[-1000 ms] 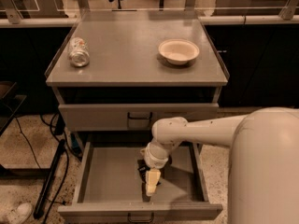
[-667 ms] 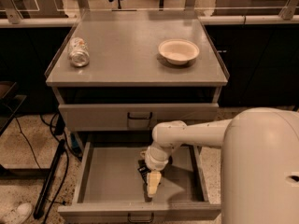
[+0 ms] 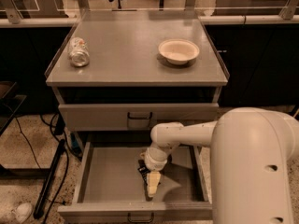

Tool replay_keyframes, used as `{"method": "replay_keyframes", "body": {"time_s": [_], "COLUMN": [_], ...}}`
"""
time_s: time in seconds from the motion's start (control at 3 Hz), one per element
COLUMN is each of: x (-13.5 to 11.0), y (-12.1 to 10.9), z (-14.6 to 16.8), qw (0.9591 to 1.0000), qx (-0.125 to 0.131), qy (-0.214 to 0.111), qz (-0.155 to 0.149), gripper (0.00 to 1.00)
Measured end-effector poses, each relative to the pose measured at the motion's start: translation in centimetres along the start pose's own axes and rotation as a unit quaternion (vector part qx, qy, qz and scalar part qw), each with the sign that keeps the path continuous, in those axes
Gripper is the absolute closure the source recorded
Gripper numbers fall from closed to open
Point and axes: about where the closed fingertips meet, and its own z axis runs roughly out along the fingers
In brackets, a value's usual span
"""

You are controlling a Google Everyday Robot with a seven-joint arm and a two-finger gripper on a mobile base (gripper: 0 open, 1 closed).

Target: Pick rxbar blueberry from middle drawer and place on counter

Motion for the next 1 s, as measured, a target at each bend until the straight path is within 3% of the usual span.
{"method": "replay_keyframes", "body": {"time_s": [0.33, 0.67, 1.0], "x": [1.1, 3.7, 3.6], "y": [-0.8, -1.3, -1.7], "z": [1.2, 4.4, 5.0], "qw": [1.0000, 0.9998, 0.9998], "qx": [-0.004, -0.017, -0.018], "qy": [0.001, -0.003, -0.006], "qz": [0.001, 0.005, 0.004], "gripper": [0.00, 0.00, 0.00]}}
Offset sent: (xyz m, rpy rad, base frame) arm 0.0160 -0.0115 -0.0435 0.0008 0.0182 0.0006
